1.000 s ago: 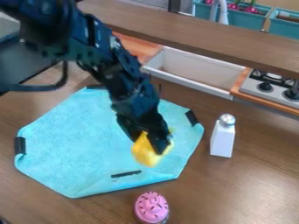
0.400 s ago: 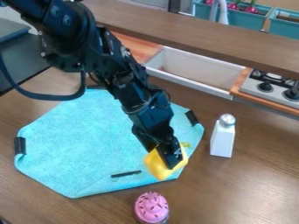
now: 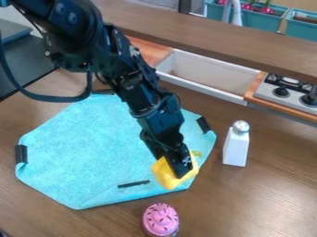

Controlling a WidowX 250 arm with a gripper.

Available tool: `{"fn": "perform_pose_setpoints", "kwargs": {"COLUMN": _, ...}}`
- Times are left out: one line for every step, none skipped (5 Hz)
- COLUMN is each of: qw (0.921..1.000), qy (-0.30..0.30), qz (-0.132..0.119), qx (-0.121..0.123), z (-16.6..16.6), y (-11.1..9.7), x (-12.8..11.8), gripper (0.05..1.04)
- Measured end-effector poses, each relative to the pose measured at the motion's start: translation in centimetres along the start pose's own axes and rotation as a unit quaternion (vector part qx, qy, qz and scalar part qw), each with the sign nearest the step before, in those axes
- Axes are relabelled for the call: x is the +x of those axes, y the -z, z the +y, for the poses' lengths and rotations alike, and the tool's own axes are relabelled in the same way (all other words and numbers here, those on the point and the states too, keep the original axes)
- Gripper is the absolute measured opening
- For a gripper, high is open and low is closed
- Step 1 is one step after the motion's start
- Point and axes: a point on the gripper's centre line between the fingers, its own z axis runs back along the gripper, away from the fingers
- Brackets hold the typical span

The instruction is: Move the yellow object from top left of the cloth to bottom right of the table

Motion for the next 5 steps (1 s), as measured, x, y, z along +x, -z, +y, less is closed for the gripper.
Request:
{"fn": "perform_pose_setpoints", "kwargs": {"qw": 0.9998, "qy": 0.005, "qz": 0.011, "qx": -0.013, "z": 0.2, "y": 0.1, "x": -0.1, "gripper": 0.828}}
{"fn": "perform_pose_setpoints", "kwargs": {"qw": 0.9998, "qy": 0.013, "qz": 0.010, "qx": -0.007, "z": 0.5, "y": 0.2, "x": -0.2, "gripper": 0.828}}
{"fn": "perform_pose_setpoints", "kwargs": {"qw": 0.9993, "qy": 0.034, "qz": 0.009, "qx": 0.013, "z": -1.7, "y": 5.6, "x": 0.3, "gripper": 0.889}}
{"fn": "perform_pose_setpoints", "kwargs": {"qw": 0.9989, "qy": 0.043, "qz": 0.013, "qx": 0.014, "z": -2.3, "y": 6.4, "x": -0.2, "gripper": 1.005}}
{"fn": "perform_pose_setpoints", "kwargs": {"qw": 0.9988, "qy": 0.041, "qz": 0.004, "qx": 0.024, "z": -2.0, "y": 6.6, "x": -0.3, "gripper": 1.001}}
